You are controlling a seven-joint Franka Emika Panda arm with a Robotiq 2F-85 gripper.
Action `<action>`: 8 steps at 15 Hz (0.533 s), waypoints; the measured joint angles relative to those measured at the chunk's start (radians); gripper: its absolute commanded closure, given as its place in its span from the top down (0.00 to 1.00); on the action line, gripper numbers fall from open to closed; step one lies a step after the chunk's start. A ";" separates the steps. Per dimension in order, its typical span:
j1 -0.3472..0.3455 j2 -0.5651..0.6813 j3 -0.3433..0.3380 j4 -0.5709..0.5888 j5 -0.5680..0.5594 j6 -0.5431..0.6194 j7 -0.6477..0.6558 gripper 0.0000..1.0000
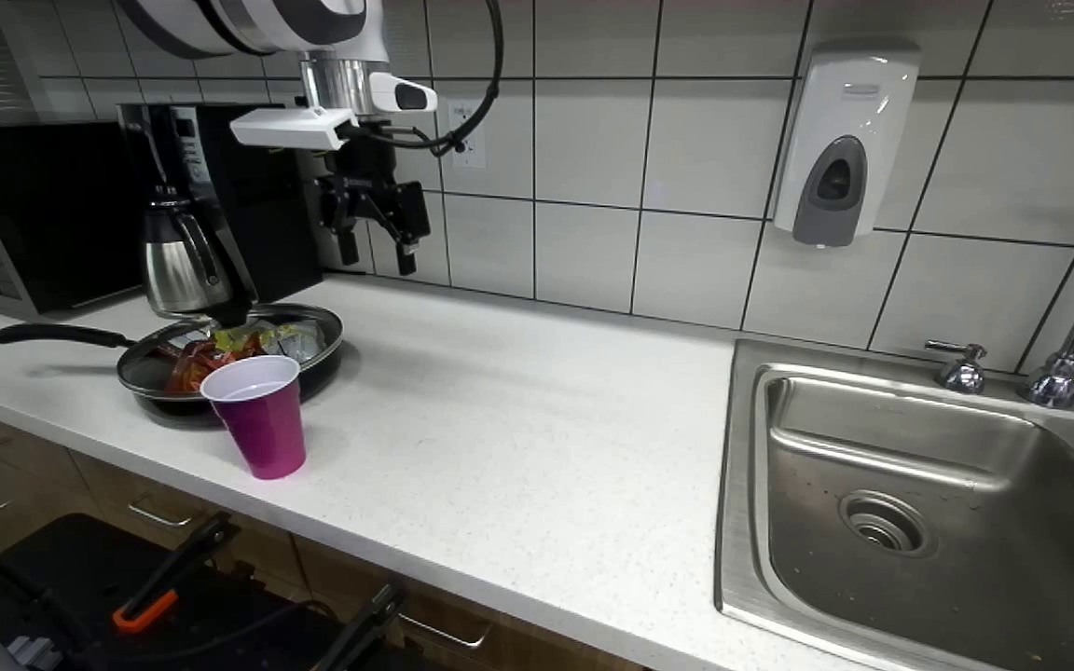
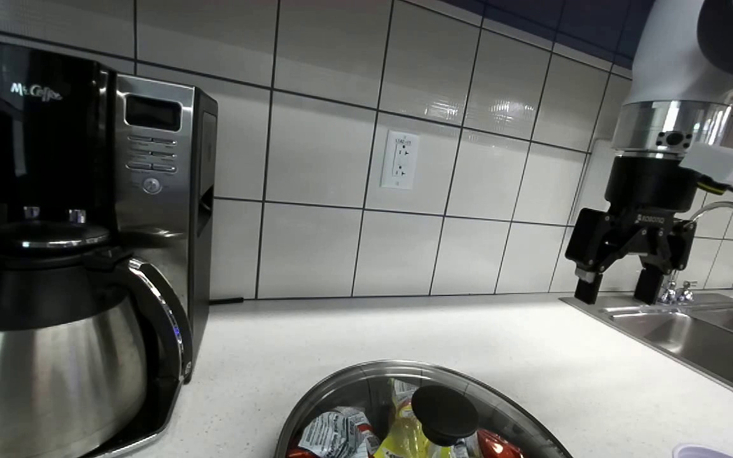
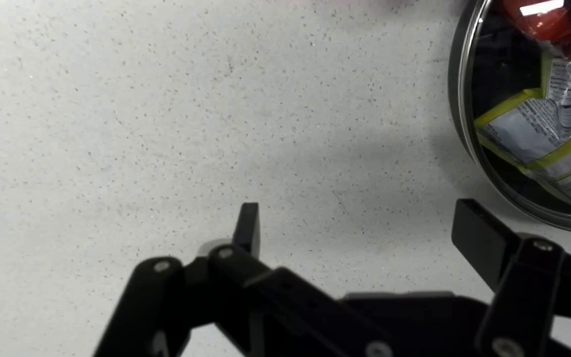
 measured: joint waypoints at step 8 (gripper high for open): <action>-0.031 -0.051 -0.029 -0.067 0.000 -0.017 -0.043 1.00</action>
